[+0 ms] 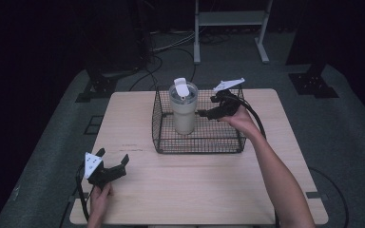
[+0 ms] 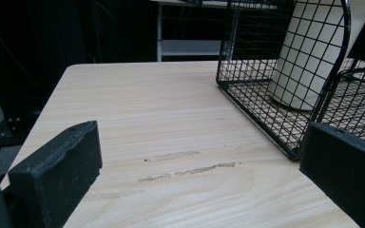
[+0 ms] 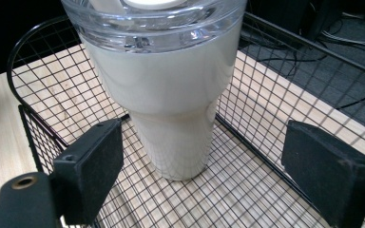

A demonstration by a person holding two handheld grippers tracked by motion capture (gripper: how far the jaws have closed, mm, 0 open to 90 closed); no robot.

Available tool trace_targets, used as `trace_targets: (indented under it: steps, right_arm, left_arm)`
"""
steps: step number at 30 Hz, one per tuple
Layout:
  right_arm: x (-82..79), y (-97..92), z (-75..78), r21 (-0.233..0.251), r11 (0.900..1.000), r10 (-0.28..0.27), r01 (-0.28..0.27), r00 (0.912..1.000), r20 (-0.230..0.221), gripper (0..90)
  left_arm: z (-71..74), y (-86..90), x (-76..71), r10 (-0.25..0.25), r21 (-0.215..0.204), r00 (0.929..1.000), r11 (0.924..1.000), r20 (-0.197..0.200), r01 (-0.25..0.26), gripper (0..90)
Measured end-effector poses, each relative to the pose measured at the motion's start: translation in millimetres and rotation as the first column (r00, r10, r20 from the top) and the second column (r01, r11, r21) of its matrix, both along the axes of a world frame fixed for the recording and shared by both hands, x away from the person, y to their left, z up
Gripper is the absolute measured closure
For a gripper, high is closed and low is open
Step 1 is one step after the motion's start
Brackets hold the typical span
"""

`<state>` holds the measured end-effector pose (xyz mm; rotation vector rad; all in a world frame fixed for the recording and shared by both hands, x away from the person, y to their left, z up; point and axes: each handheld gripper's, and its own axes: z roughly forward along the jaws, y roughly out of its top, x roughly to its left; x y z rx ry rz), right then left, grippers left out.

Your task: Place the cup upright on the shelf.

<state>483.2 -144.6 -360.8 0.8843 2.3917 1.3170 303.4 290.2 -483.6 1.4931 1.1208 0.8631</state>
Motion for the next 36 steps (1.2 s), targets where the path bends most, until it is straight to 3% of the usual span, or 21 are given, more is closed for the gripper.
trace_targets:
  steps: [16, 36]
  right_arm:
    - [-21.5, -16.4, 15.7, 0.005, 0.9999, 0.012, -0.012, 0.9998, 0.013, 13.5]
    - [-59.3, -39.3, 12.8, 0.002, 0.9986, 0.053, -0.053, 0.9984, 0.018, 13.5]
  left_arm:
    - [0.0, -0.4, 0.0, 0.0, 0.003, 1.0, 1.0, -0.001, 0.0, 0.0]
    - [-0.2, -1.1, 0.1, 0.001, 0.005, 1.0, 1.0, -0.001, -0.001, 0.0]
